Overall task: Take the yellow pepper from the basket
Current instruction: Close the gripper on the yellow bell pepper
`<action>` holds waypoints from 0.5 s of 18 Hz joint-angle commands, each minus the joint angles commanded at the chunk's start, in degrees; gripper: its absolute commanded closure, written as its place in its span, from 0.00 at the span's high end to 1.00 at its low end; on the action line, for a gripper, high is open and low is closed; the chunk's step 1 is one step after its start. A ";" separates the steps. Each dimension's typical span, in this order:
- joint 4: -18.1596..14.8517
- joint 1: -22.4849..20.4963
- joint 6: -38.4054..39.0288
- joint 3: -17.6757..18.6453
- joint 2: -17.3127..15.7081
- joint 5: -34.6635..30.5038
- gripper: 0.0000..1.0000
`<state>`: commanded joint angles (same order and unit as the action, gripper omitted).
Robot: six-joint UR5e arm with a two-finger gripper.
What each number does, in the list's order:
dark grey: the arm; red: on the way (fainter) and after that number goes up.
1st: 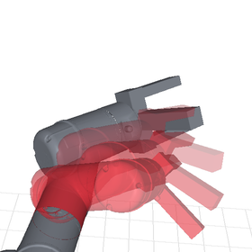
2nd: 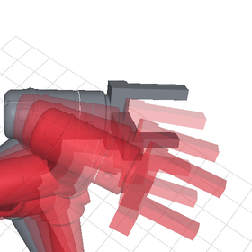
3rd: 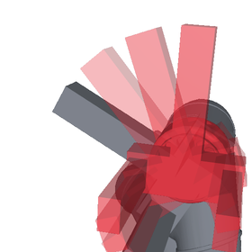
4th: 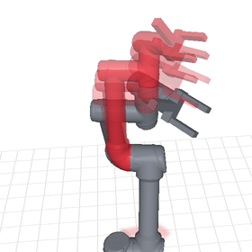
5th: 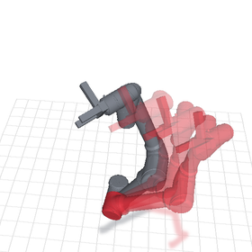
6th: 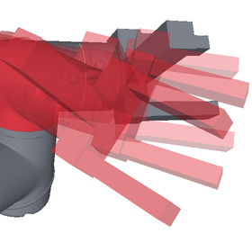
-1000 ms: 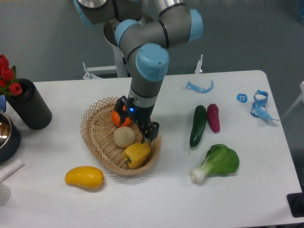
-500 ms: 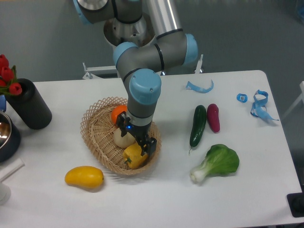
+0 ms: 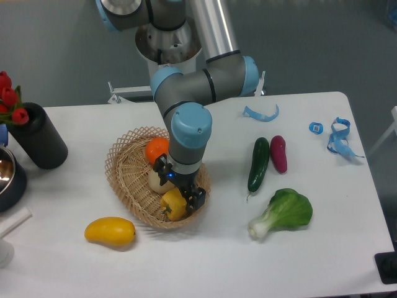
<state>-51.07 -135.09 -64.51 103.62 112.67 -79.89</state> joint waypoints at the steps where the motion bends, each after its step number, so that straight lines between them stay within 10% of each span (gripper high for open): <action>1: 0.00 0.00 0.09 0.09 0.00 0.00 1.00; 9: 0.09 0.00 0.09 -0.17 1.06 -1.23 0.99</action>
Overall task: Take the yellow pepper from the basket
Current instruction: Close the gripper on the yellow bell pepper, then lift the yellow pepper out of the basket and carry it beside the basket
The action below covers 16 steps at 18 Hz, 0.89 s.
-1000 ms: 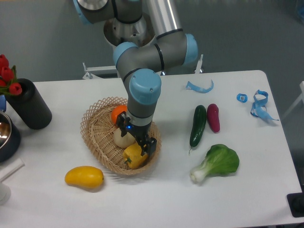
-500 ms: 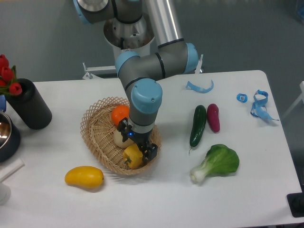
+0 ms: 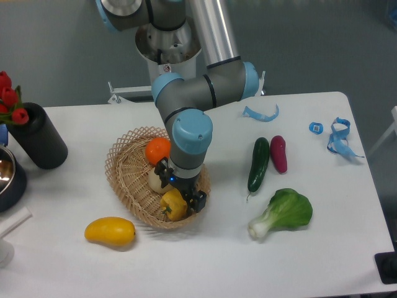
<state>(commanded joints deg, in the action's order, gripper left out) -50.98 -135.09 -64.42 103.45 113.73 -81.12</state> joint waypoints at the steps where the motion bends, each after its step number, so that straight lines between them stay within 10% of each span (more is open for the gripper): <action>1: 0.00 0.00 0.00 -0.18 0.00 0.00 0.95; 8: 0.00 -0.09 0.35 -0.35 -0.35 -0.18 0.24; 16: -0.17 -0.61 0.53 -1.67 -4.73 0.26 0.18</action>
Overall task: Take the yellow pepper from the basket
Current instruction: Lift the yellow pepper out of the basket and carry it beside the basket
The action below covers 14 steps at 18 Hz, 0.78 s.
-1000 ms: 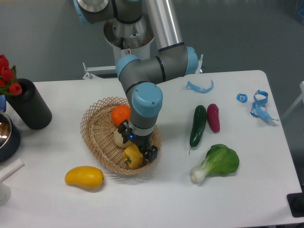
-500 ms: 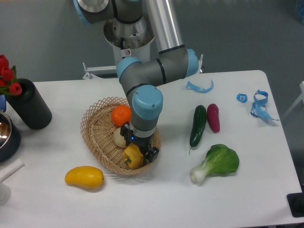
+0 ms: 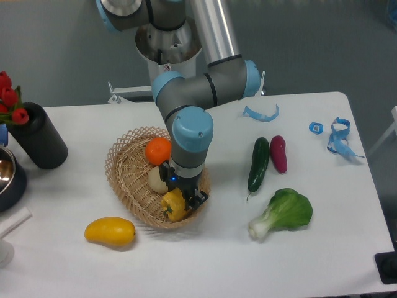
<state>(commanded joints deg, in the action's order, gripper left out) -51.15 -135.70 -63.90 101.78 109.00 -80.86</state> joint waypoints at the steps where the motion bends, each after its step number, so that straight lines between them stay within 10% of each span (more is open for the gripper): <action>1: 0.00 -0.44 0.00 -0.18 -1.32 0.00 0.18; 14: -0.79 -13.44 -3.93 -10.90 -4.41 3.34 0.18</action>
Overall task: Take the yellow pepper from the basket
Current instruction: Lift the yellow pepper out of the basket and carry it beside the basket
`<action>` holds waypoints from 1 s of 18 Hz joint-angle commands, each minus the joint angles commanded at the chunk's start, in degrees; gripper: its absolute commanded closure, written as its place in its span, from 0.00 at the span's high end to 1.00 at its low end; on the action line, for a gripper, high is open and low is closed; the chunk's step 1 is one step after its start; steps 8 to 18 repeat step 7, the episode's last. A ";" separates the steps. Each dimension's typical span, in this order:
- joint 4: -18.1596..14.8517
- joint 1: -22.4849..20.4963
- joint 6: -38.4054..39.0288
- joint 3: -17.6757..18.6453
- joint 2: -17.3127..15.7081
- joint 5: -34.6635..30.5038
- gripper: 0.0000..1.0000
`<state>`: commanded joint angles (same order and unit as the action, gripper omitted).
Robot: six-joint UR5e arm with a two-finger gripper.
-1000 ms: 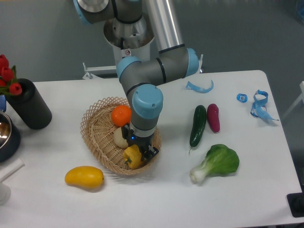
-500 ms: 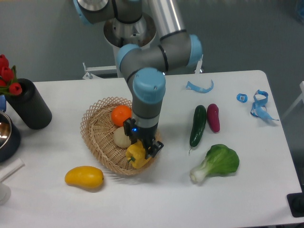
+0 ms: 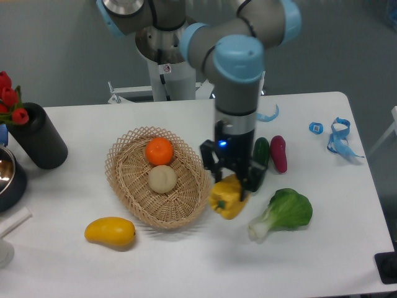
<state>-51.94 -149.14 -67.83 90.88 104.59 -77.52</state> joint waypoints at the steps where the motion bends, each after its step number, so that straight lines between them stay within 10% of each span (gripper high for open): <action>1: -0.18 -0.62 -1.41 0.44 0.00 0.00 0.18; 18: -0.27 -2.47 -3.18 0.35 0.09 0.00 0.18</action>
